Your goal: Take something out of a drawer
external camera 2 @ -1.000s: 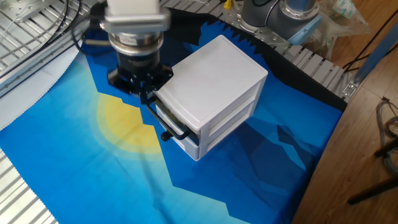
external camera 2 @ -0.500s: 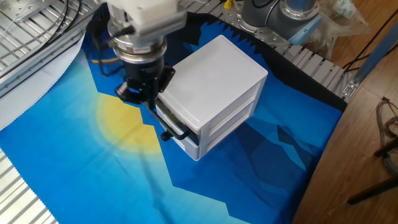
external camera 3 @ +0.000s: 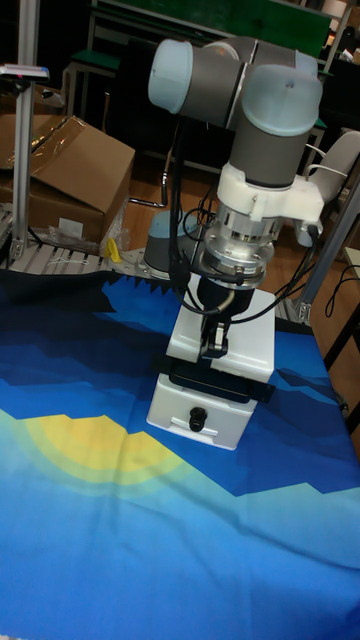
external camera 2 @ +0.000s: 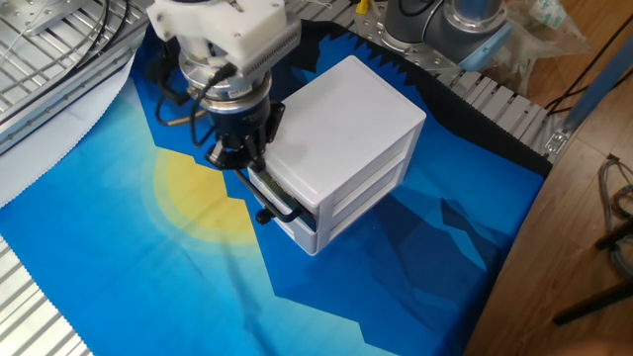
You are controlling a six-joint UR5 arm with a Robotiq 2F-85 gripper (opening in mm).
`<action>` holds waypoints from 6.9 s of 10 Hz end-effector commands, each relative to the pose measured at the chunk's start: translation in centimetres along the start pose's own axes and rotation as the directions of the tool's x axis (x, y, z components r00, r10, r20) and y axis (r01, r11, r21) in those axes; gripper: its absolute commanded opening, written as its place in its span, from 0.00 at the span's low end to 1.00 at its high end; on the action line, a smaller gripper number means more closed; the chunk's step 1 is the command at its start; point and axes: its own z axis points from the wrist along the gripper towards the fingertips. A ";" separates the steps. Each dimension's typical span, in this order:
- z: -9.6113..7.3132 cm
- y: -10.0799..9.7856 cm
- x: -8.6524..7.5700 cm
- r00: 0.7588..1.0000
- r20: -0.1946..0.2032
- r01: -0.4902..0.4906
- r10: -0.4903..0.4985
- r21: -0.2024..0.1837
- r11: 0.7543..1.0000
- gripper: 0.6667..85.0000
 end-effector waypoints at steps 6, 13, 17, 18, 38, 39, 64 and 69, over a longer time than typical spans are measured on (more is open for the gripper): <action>1.1 0.4 -0.5 1.000 0.013 0.005 -0.004 -0.056 0.998 0.00; -0.2 0.4 -0.3 0.999 -0.009 -0.045 0.045 -0.066 0.997 0.00; -0.2 0.2 -0.5 0.998 -0.002 -0.057 0.057 -0.059 0.997 0.00; -0.1 0.2 -0.5 0.998 -0.002 -0.060 0.060 -0.057 0.997 0.00; -2.1 -0.6 0.5 0.970 -0.026 -0.240 0.240 0.017 0.971 0.00; -2.1 -1.1 0.5 0.965 -0.023 -0.260 0.261 0.037 0.965 0.00; 1.6 -1.2 0.0 0.984 0.005 -0.178 0.179 -0.073 0.981 0.00; 1.6 -1.9 0.0 0.985 0.007 -0.174 0.174 -0.052 0.983 0.00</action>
